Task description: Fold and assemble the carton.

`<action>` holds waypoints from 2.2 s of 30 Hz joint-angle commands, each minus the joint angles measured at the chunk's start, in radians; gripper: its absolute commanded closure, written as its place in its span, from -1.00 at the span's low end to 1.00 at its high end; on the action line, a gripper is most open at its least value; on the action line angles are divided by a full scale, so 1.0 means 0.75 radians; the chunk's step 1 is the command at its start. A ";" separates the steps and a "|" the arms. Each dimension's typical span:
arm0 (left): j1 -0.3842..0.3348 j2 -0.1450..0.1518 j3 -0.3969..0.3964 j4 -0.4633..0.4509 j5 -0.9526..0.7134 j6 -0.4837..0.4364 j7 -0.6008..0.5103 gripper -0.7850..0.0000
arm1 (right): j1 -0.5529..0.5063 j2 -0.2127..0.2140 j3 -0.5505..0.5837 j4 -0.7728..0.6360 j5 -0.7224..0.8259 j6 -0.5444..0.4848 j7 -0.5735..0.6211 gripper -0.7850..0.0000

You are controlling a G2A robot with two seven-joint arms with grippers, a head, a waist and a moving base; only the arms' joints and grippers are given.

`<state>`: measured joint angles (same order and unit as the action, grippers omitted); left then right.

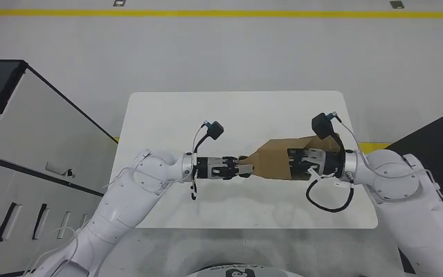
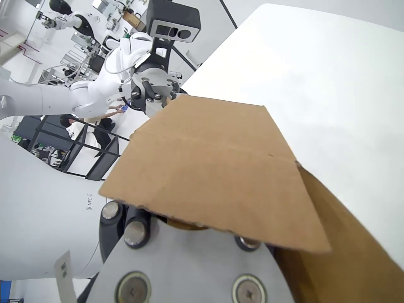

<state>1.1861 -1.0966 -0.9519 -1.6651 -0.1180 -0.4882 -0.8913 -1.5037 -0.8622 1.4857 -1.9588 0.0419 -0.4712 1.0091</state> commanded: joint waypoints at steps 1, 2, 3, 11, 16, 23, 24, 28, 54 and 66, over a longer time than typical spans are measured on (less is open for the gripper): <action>0.001 0.000 0.000 -0.001 0.004 0.002 0.000 1.00 | 0.001 0.001 0.004 -0.009 0.000 0.003 0.005 1.00; 0.001 0.001 -0.001 -0.001 0.004 0.003 0.002 1.00 | 0.000 0.002 0.006 -0.014 0.002 0.004 0.008 1.00; 0.002 0.001 -0.001 -0.002 0.005 0.004 0.003 1.00 | 0.000 0.003 0.008 -0.021 0.001 0.005 0.011 1.00; 0.002 0.001 0.002 -0.002 0.016 0.011 0.006 1.00 | -0.014 0.012 0.052 -0.094 -0.014 0.032 0.039 1.00; 0.002 0.001 0.005 -0.004 0.023 0.013 0.009 1.00 | -0.032 0.018 0.080 -0.127 -0.014 0.038 0.051 1.00; 0.006 0.001 0.006 -0.008 0.037 0.007 0.016 1.00 | -0.055 0.025 0.106 -0.158 -0.035 0.043 0.070 1.00; 0.007 0.002 0.006 -0.009 0.040 0.004 0.017 1.00 | -0.058 0.025 0.109 -0.162 -0.037 0.043 0.072 1.00; 0.009 0.003 0.005 -0.011 0.048 -0.008 0.019 1.00 | -0.068 0.029 0.113 -0.178 -0.052 0.043 0.084 1.00; 0.018 0.006 0.008 -0.025 0.090 -0.101 0.051 1.00 | -0.087 0.044 0.096 -0.184 -0.156 0.095 0.095 1.00; 0.012 0.006 0.017 -0.025 0.078 -0.105 0.047 1.00 | -0.041 0.045 0.049 -0.167 -0.217 0.208 0.076 1.00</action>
<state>1.1954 -1.0924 -0.9399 -1.6839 -0.0592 -0.5675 -0.8553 -1.5376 -0.8283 1.5264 -2.0851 -0.1188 -0.3188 1.0668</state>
